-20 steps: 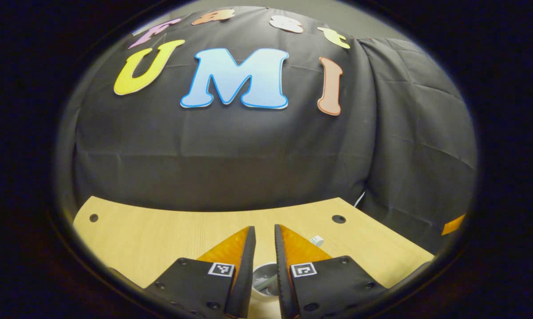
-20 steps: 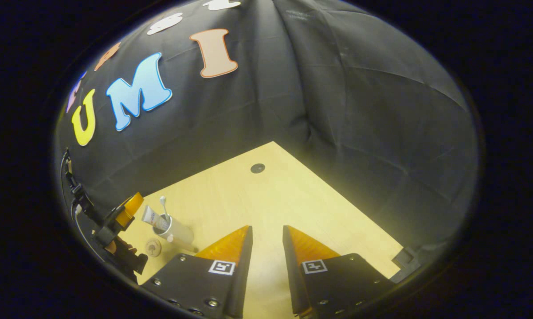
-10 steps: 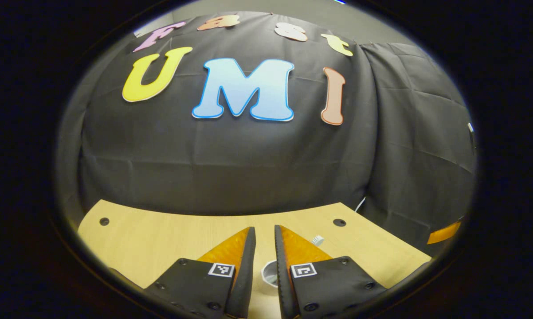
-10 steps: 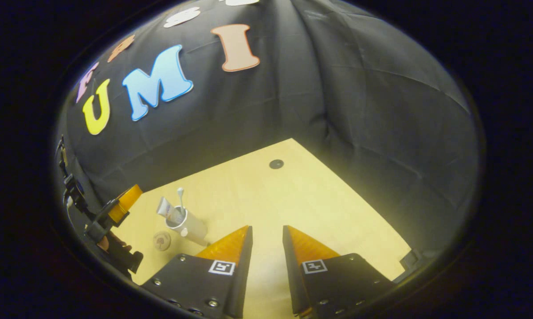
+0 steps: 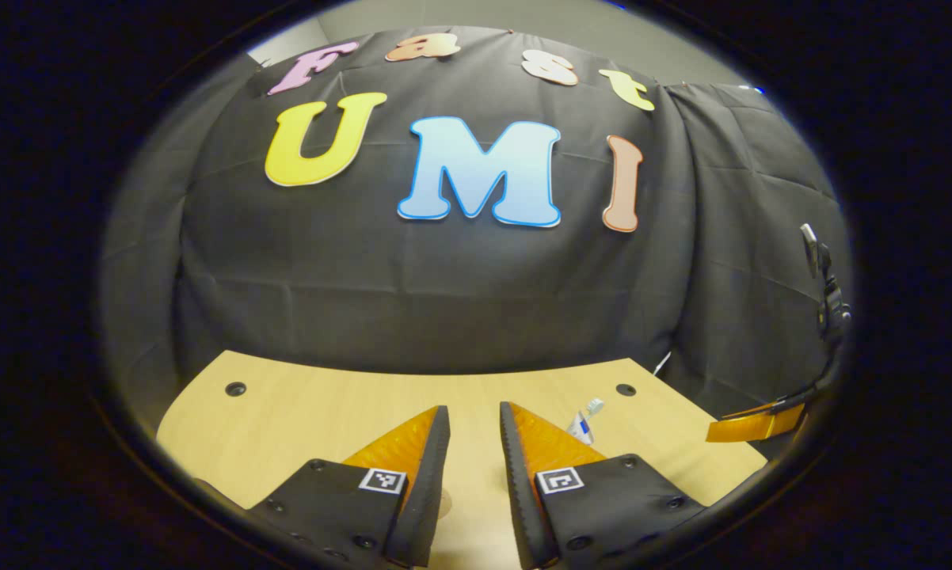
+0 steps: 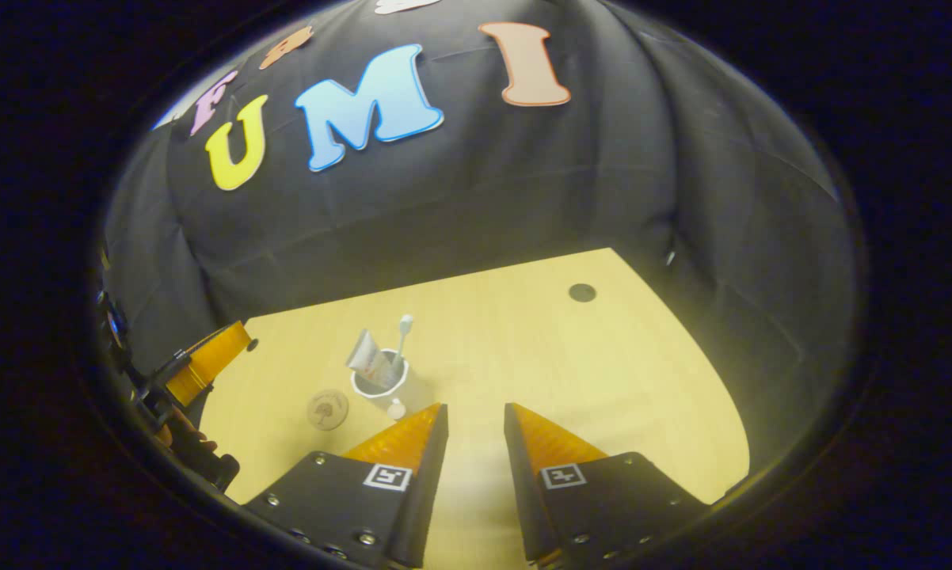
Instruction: Put the toothbrush and toothpaste on the desktop into the cup, then pick up the cup and place it on the coaster on the desktop.
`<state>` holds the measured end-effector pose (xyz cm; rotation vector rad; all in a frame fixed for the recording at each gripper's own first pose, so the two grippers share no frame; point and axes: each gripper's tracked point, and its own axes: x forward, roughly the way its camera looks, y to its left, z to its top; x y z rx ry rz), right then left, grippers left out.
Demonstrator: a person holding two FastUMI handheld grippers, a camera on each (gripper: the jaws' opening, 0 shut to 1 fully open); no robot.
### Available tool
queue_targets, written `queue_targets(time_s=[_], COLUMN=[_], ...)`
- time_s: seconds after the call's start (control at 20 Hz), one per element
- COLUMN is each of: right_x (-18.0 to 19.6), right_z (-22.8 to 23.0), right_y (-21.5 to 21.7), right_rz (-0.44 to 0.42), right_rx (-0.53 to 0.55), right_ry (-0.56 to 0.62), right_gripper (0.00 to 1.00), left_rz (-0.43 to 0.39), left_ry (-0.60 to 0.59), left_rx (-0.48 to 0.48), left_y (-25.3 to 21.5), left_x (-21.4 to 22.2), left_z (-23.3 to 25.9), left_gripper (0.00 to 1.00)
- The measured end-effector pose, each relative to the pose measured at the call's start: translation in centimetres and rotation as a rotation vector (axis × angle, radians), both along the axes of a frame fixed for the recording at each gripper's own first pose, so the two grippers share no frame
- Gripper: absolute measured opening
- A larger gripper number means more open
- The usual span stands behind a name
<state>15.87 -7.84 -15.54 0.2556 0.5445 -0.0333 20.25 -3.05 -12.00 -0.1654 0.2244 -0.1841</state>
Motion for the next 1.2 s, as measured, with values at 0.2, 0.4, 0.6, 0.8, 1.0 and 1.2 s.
queue_targets(time_s=[0.2,0.4,0.6,0.8,1.0,1.2], right_x=[1.6,3.1,4.3,5.5,6.6,7.6], right_z=[-1.5,-2.8,-4.7,-6.1,-7.1,-8.5], right_y=[2.3,3.7,5.6,7.3,8.4,8.9], right_rz=[0.105,0.199,0.332,0.421,0.469,0.501], right_rx=[-0.042,-0.141,-0.25,-0.304,-0.317,-0.334], right_ry=[0.052,0.106,0.17,0.221,0.27,0.308], right_gripper=[0.58,0.71,0.72,0.73,0.76,0.77], left_rz=[0.052,0.081,0.107,0.144,0.191,0.238], left_ry=[0.019,0.032,0.046,0.065,0.077,0.092], left_rx=[0.004,0.007,-0.019,-0.021,-0.022,-0.022], left_y=[3.0,4.9,6.0,7.4,9.2,10.9], left_x=[-2.4,-4.2,-5.7,-7.1,-8.1,-9.0], left_z=[-0.1,-0.1,-0.2,-0.5,-0.6,-0.9], left_gripper=[0.55,0.7,0.91,0.93,0.93,0.93])
